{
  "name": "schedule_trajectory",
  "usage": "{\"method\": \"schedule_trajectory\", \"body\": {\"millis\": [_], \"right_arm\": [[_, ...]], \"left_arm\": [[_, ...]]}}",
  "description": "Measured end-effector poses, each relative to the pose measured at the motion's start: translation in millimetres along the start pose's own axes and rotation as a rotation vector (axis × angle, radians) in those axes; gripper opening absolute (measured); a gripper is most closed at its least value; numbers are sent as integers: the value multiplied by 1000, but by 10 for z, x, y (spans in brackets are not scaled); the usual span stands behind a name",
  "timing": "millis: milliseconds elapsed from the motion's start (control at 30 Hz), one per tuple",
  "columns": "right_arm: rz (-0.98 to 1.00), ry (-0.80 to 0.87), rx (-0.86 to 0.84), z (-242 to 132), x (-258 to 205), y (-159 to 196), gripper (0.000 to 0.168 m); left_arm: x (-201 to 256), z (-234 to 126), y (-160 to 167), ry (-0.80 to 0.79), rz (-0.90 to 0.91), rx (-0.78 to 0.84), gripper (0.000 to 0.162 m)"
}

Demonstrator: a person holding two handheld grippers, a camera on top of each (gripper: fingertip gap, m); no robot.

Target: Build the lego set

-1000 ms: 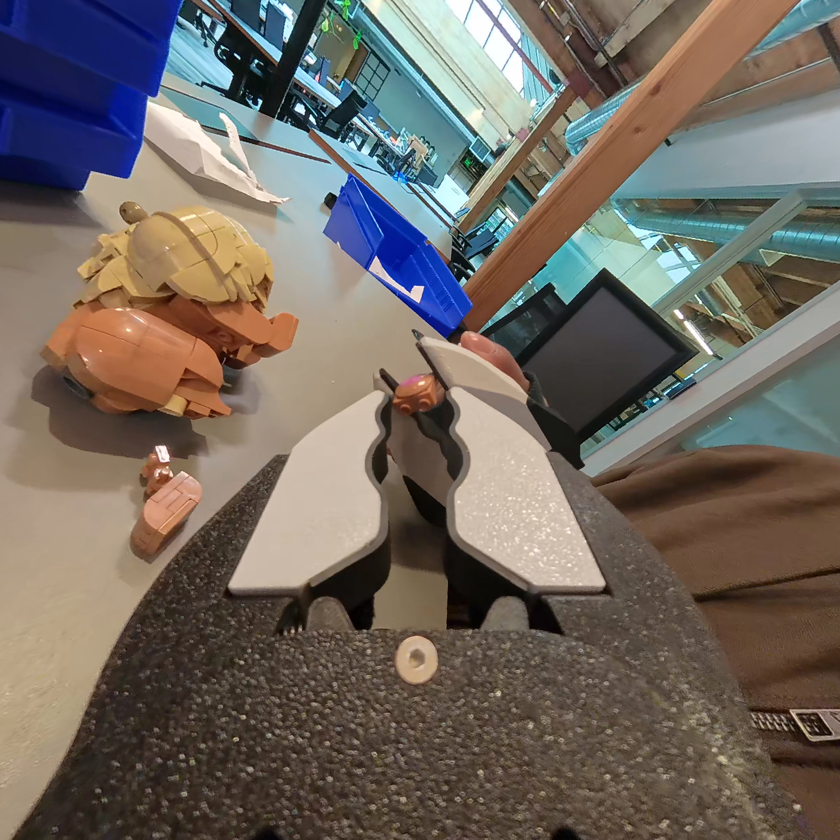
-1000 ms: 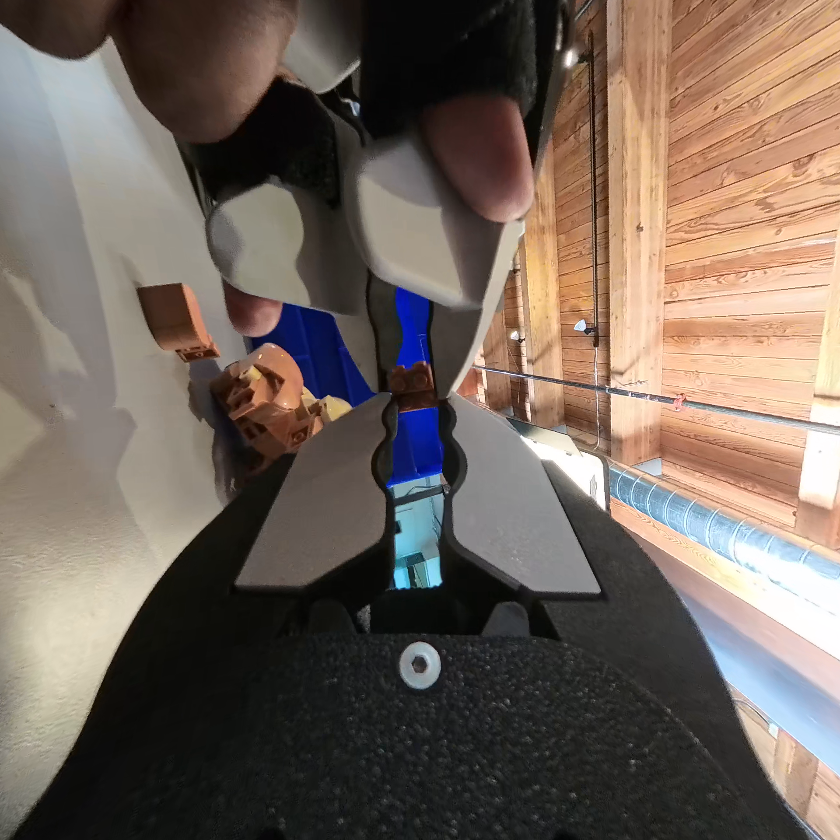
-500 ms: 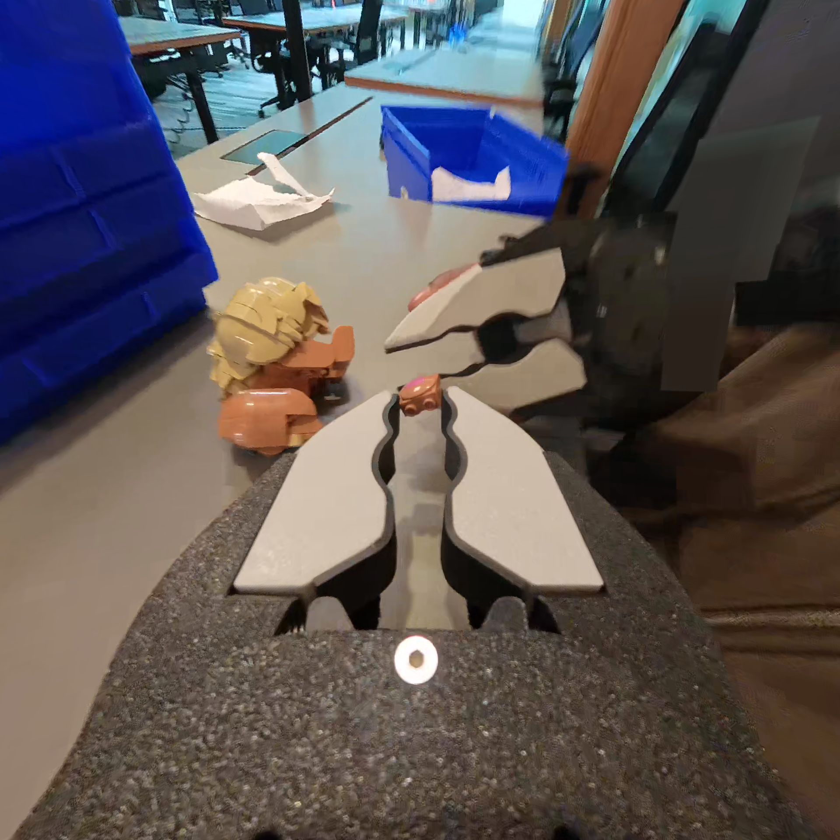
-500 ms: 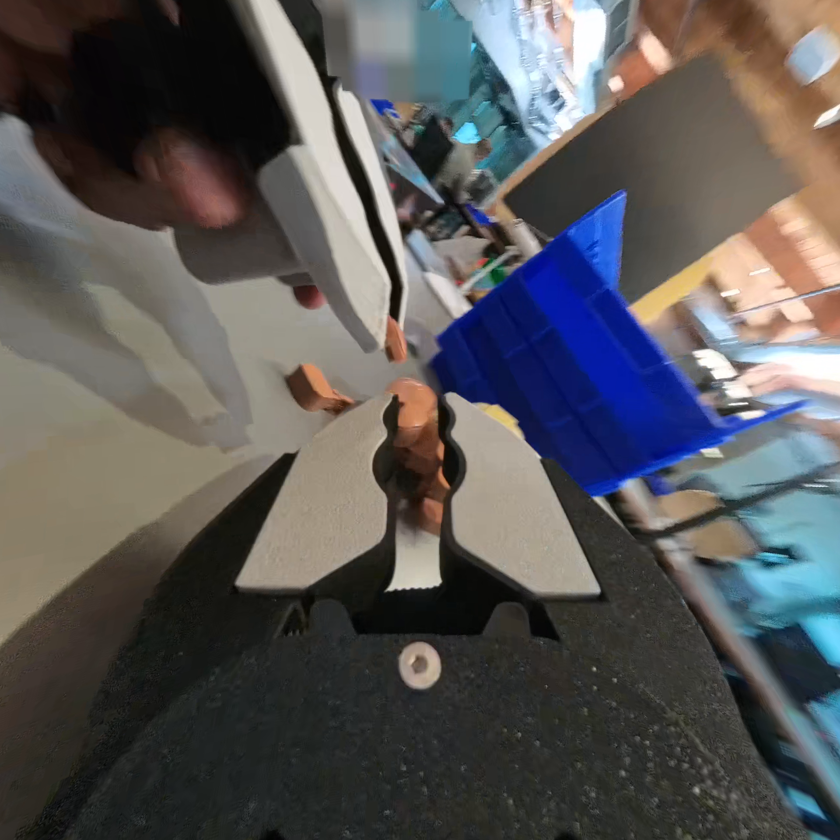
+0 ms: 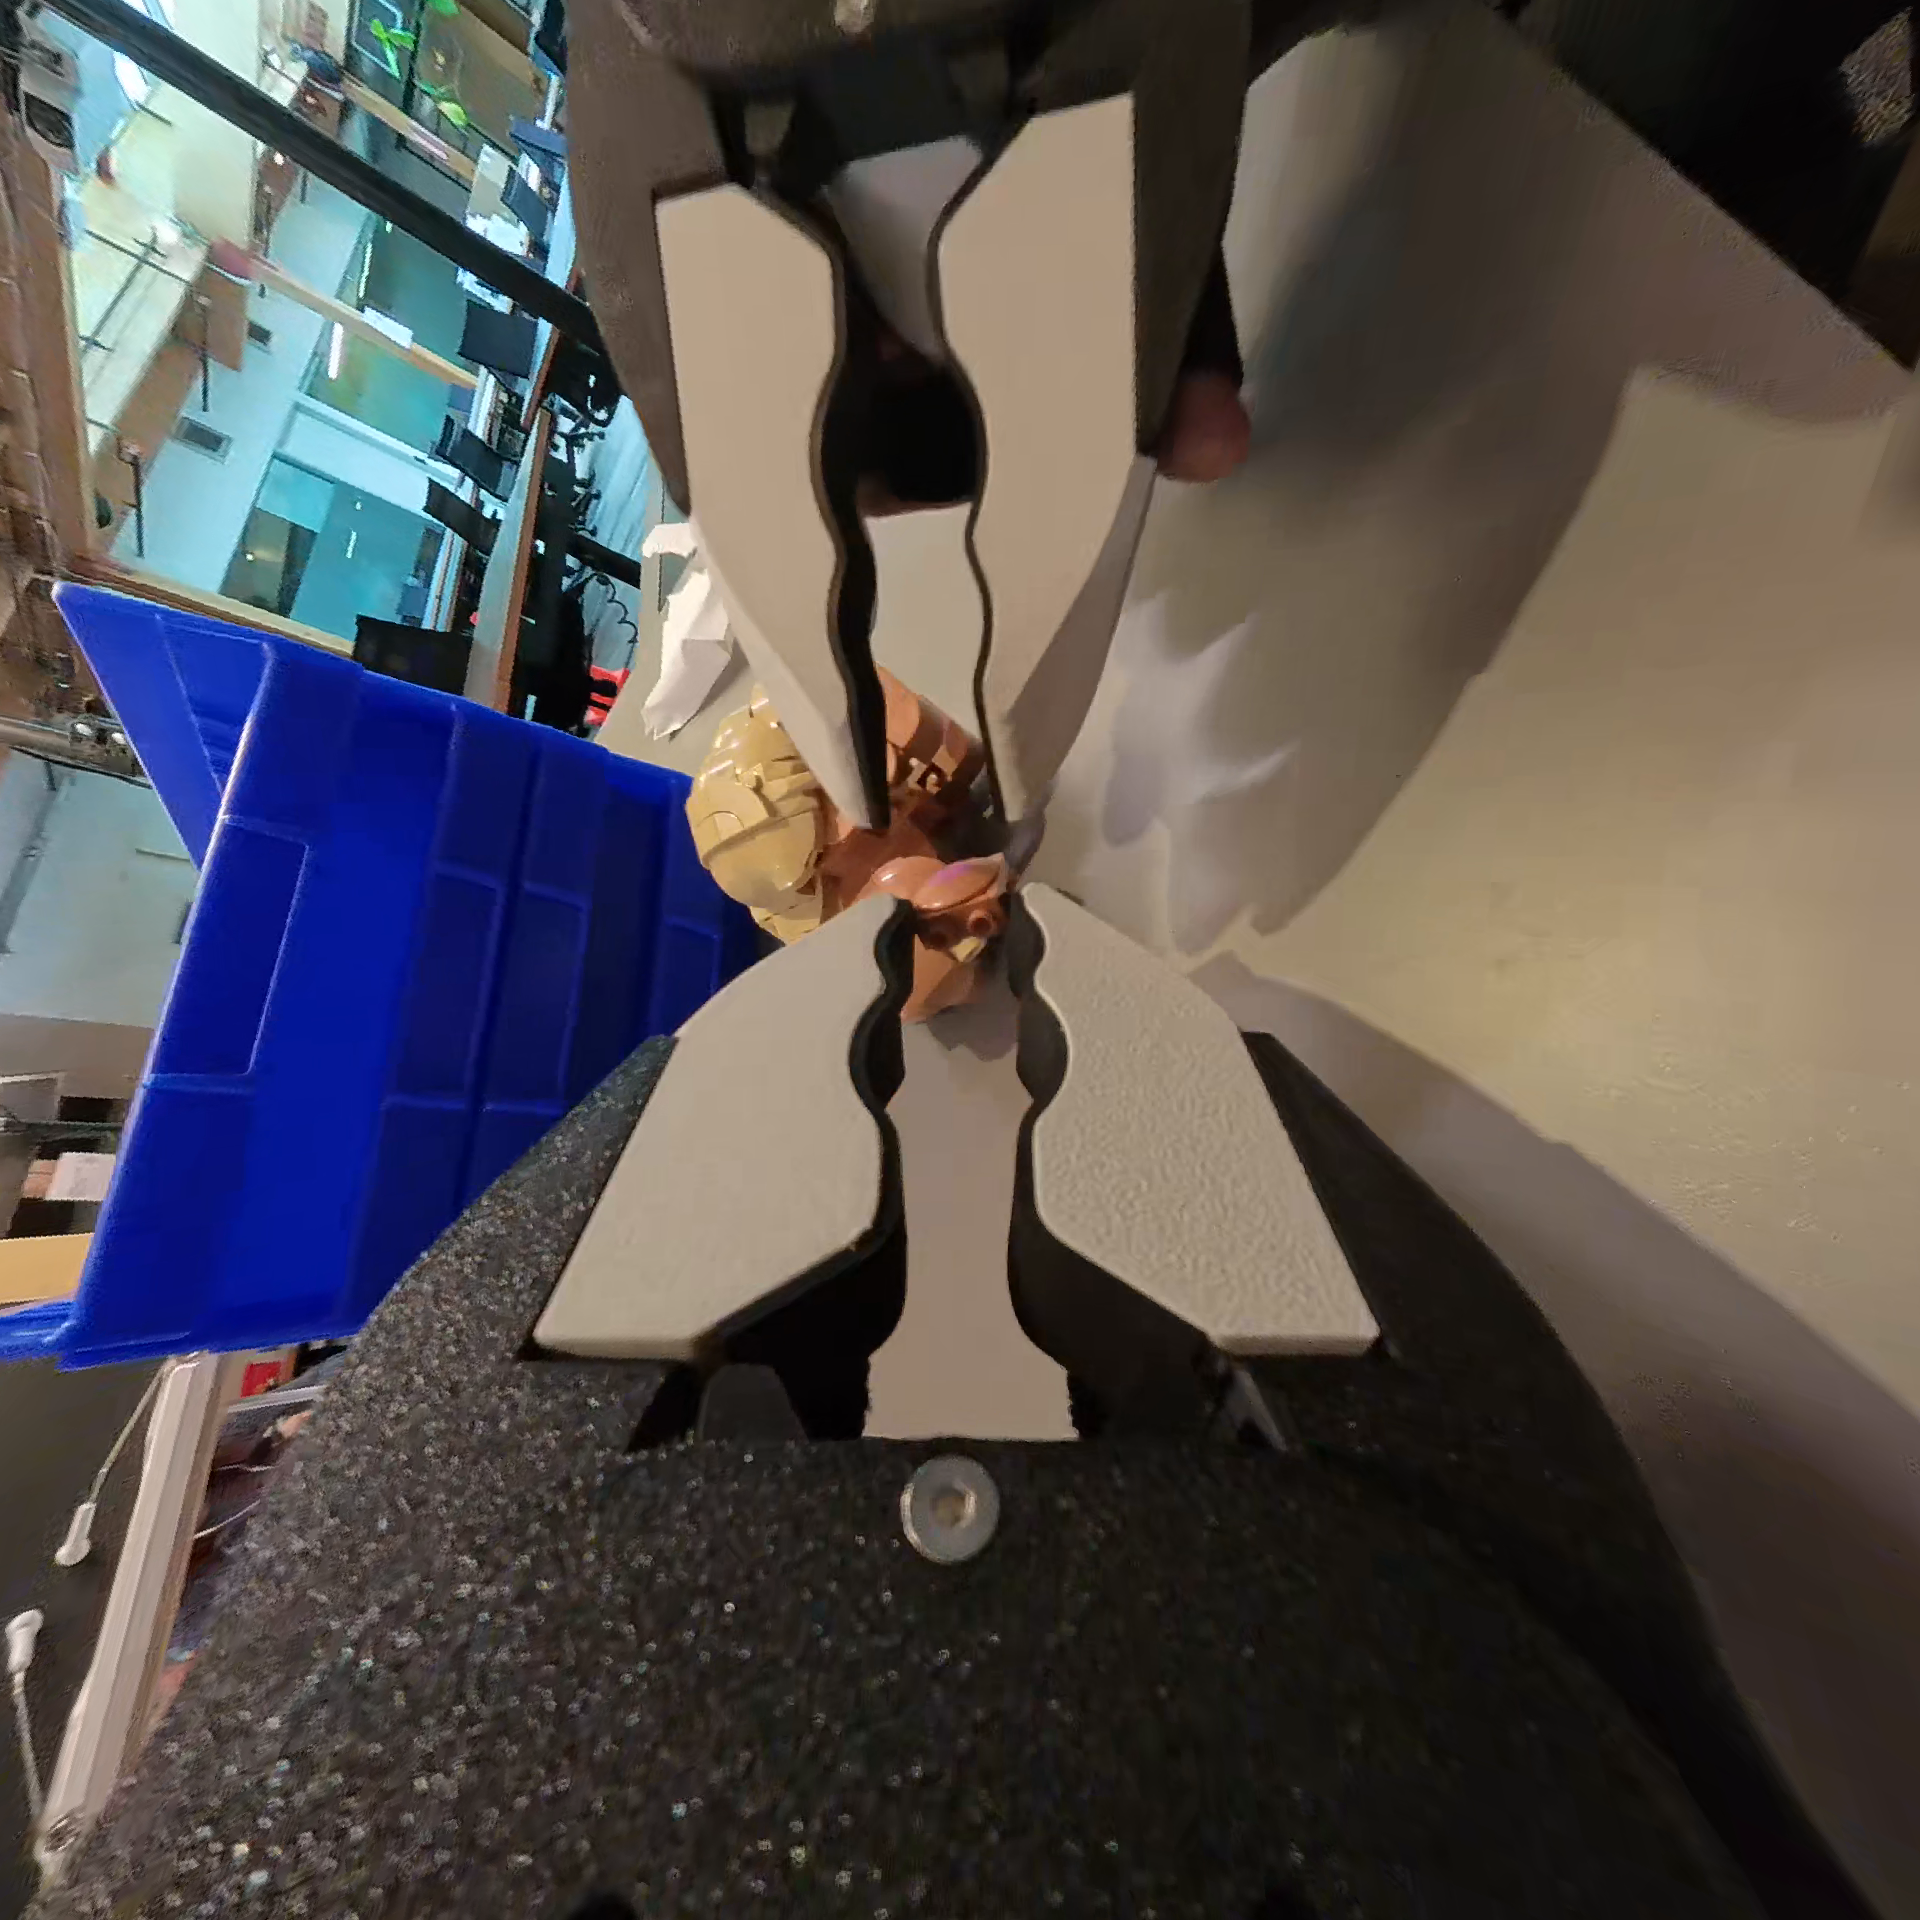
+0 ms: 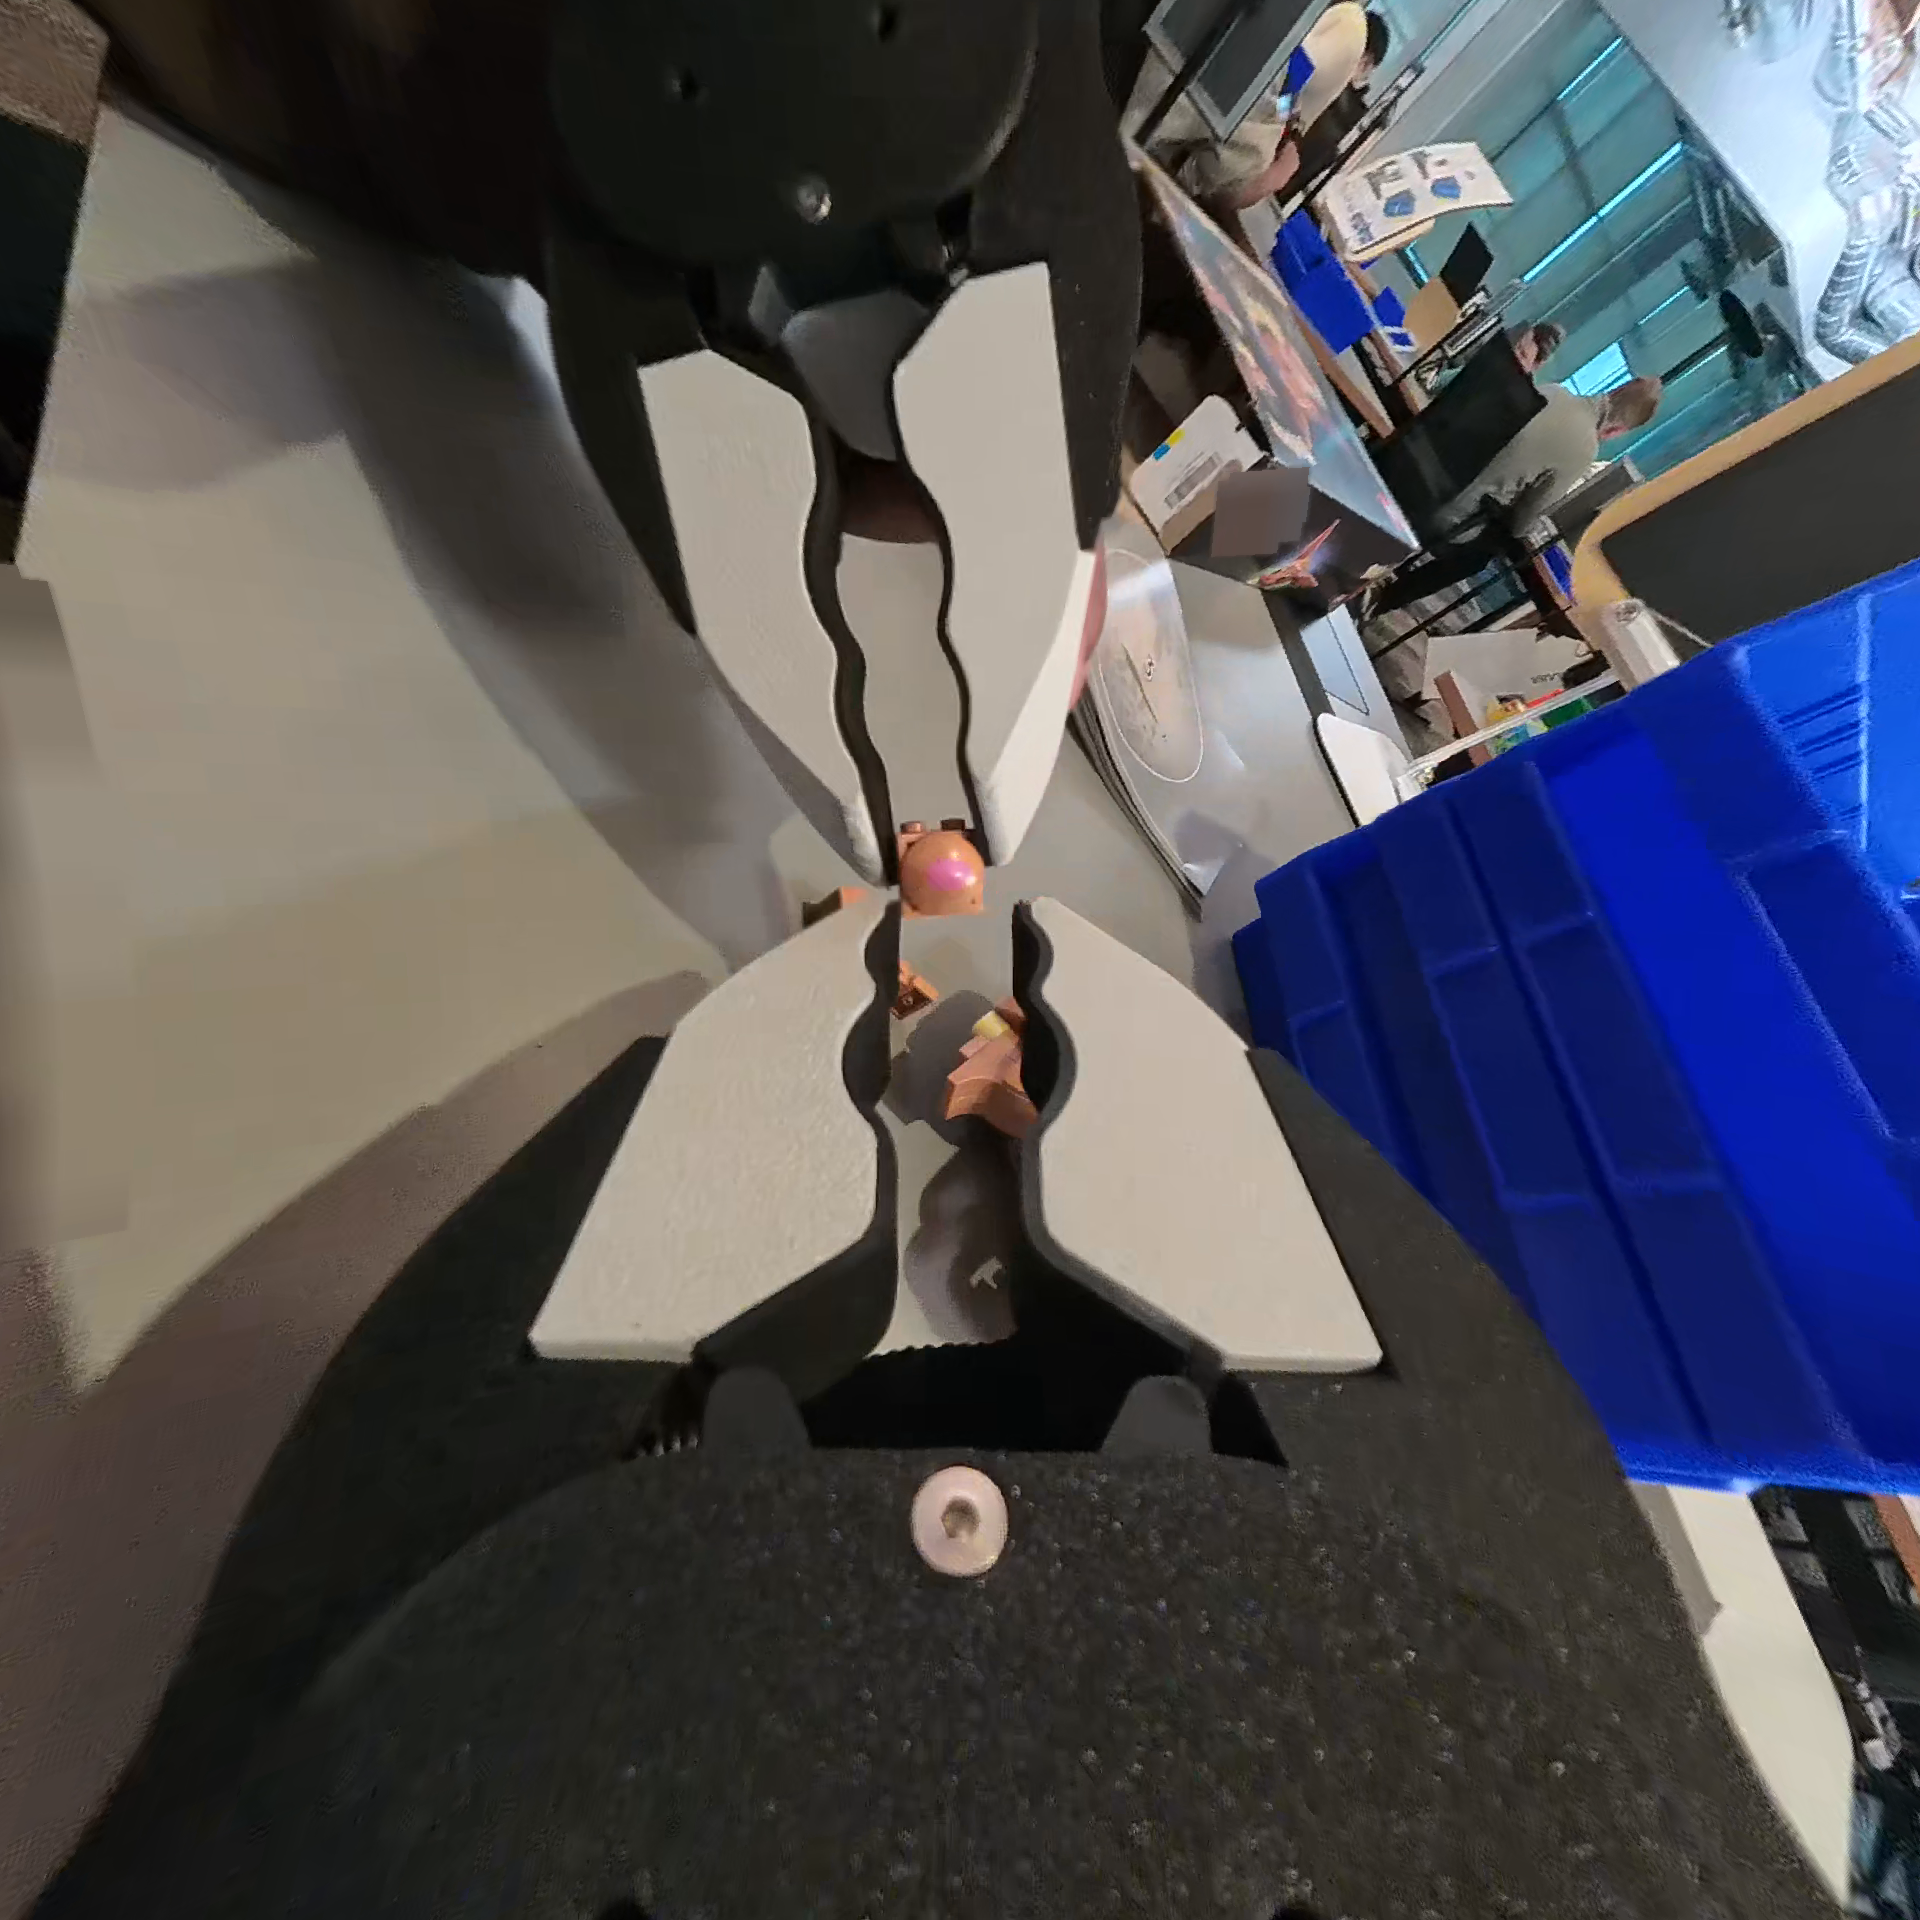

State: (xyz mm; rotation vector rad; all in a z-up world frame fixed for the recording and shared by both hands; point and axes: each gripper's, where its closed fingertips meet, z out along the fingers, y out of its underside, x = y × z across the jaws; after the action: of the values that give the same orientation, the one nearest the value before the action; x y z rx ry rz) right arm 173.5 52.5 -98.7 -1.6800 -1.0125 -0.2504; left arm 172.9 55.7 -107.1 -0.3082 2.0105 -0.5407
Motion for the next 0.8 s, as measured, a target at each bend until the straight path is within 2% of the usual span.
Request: {"method": "schedule_trajectory", "body": {"millis": [567,800], "right_arm": [[-45,-31,-38,76,-143,100,16],[133,-118,26,45,-158,86,15]], "left_arm": [[111,87,-17,-58,133,-64,17],[112,82,-40,-114,270,-76,17]]}}
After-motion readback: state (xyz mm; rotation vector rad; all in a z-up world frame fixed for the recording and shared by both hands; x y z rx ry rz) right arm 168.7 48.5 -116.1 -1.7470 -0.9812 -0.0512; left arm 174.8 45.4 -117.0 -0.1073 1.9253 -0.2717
